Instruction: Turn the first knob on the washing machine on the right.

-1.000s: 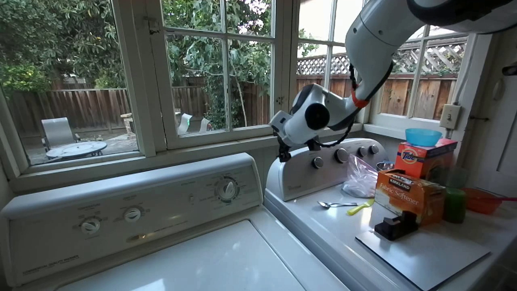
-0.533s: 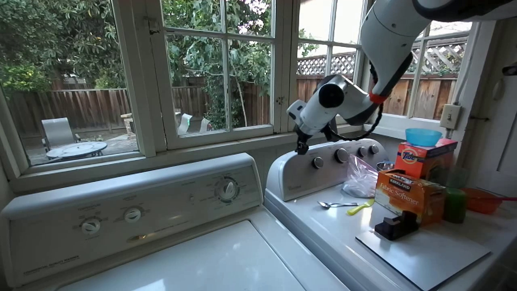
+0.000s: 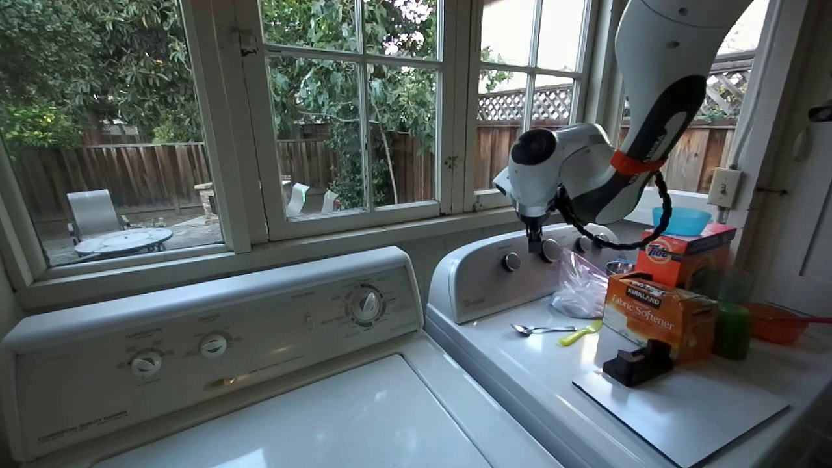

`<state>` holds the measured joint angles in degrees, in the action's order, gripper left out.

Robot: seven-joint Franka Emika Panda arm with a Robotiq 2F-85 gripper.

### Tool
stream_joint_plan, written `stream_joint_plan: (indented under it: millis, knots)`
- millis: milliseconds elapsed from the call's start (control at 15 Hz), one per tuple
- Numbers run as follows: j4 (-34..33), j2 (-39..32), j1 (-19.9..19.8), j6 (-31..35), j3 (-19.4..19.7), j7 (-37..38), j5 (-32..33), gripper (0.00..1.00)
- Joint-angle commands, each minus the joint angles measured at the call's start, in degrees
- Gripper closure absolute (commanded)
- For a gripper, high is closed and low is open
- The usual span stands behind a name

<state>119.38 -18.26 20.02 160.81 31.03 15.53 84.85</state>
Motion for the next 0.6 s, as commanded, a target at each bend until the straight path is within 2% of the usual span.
stream_joint_plan:
  millis: [0, 200, 333, 533]
  knots:
    - [6.02, 9.43, 1.16, -15.96, -4.16, -14.62, -15.97, 0.0]
    - [0.33, 10.67, 5.55, -30.6, -3.45, -25.08, -30.2, 0.0]
    - [-6.29, 9.44, 8.83, -40.35, -1.79, -30.6, -38.56, 0.0]
    - [-17.01, 7.56, 10.95, -54.96, -1.0, -35.57, -48.25, 0.0]
